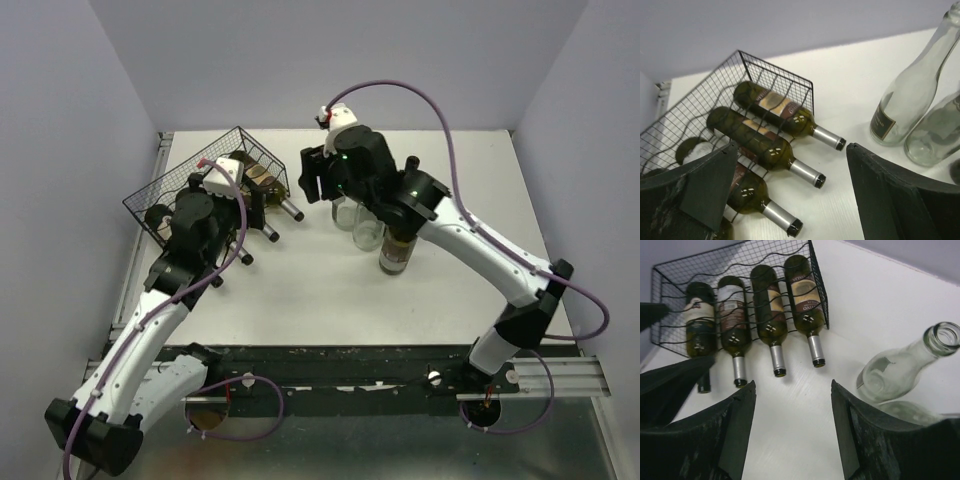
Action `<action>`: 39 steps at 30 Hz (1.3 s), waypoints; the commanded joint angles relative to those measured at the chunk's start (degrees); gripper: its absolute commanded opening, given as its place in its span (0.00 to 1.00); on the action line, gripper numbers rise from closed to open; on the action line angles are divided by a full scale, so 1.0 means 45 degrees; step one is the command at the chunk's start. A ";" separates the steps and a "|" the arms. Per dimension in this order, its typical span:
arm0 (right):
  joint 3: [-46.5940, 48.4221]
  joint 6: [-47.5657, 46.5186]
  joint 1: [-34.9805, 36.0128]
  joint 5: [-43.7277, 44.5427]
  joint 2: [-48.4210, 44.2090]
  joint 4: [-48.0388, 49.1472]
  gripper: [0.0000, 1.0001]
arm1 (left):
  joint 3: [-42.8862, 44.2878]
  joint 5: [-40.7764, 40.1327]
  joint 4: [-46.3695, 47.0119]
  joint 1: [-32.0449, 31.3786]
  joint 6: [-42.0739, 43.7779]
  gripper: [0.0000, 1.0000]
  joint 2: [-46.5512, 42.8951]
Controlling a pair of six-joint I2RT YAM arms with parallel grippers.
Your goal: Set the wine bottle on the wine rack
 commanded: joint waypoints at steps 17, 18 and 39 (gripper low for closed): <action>-0.1444 0.2384 0.0012 -0.2389 -0.5823 -0.4112 0.54 | 0.6508 0.4054 -0.2461 0.2382 -0.0392 0.61 1.0413; -0.1600 0.2424 0.0031 -0.2330 -0.5980 -0.4152 0.54 | 0.6703 0.4034 -0.2540 0.2401 -0.0197 0.60 1.0784; -0.2695 0.2521 0.0031 -0.1783 -0.6821 -0.3957 0.54 | 0.7721 0.4150 -0.4239 0.2401 0.1796 0.32 1.3190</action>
